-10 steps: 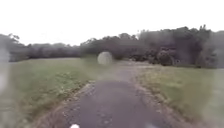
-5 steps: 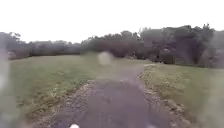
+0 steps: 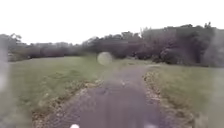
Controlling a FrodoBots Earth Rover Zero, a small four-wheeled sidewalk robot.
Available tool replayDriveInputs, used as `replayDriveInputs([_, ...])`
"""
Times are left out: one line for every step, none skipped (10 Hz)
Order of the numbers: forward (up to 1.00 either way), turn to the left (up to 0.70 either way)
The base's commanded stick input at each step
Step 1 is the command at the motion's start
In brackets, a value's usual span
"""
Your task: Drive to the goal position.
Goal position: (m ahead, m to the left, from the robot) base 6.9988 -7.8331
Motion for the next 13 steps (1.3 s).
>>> replayDriveInputs([0.70,0.00])
replayDriveInputs([0.70,0.00])
replayDriveInputs([0.70,0.00])
replayDriveInputs([0.70,0.00])
replayDriveInputs([0.70,0.00])
replayDriveInputs([0.70,0.00])
replayDriveInputs([0.70,-0.04])
replayDriveInputs([0.70,-0.29])
replayDriveInputs([0.70,-0.35])
replayDriveInputs([0.70,-0.35])
replayDriveInputs([0.70,-0.35])
replayDriveInputs([0.70,-0.35])
replayDriveInputs([0.70,-0.35])
